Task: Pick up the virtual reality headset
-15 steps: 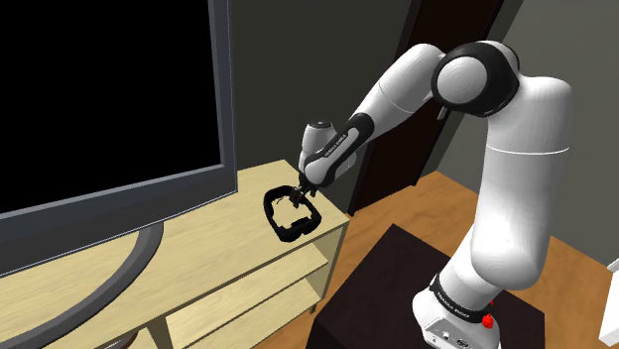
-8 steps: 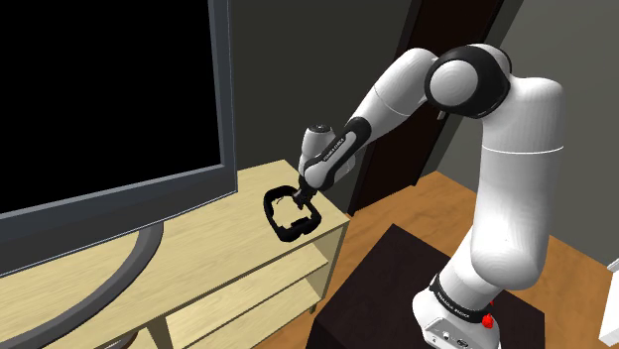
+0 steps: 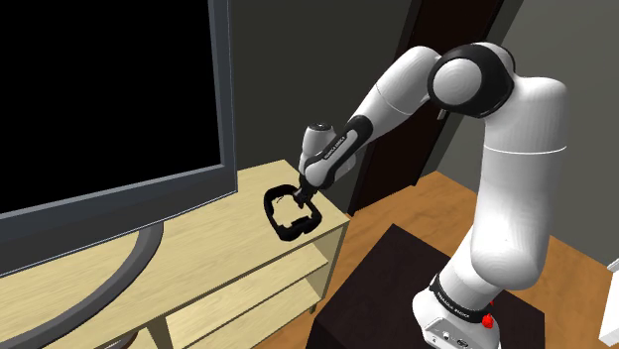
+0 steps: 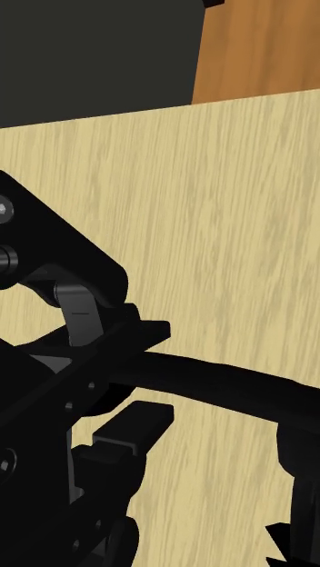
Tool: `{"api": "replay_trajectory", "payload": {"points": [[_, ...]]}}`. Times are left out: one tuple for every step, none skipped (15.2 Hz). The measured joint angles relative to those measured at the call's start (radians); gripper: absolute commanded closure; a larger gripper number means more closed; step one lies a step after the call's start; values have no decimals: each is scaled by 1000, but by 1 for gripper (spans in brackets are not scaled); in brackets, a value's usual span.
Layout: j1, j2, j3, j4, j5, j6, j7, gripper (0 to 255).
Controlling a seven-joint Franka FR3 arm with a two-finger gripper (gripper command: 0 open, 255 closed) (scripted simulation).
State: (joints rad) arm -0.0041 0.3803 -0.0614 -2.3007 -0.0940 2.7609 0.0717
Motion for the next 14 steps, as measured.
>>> {"api": "replay_trajectory", "payload": {"points": [[2,-12,0,-3,0,-9,2,255],[2,-24,0,-5,0,-20,1,255],[1,-37,1,-7,0,-31,-1,255],[2,-49,1,-6,1,-43,-1,255],[2,-64,1,-10,1,-54,-2,255],[3,-75,2,-8,2,-68,-1,255],[0,-84,2,-3,4,-81,-6,255],[1,-98,2,-5,4,-93,-6,255],[0,-111,2,-10,4,-101,-9,255],[-1,-121,2,-10,5,-111,-11,255],[-1,-132,2,-8,5,-123,-12,255],[-1,-144,2,-5,6,-138,-13,255],[1,-157,3,-5,5,-151,-11,255],[2,-164,4,-5,6,-159,-10,255]]}}
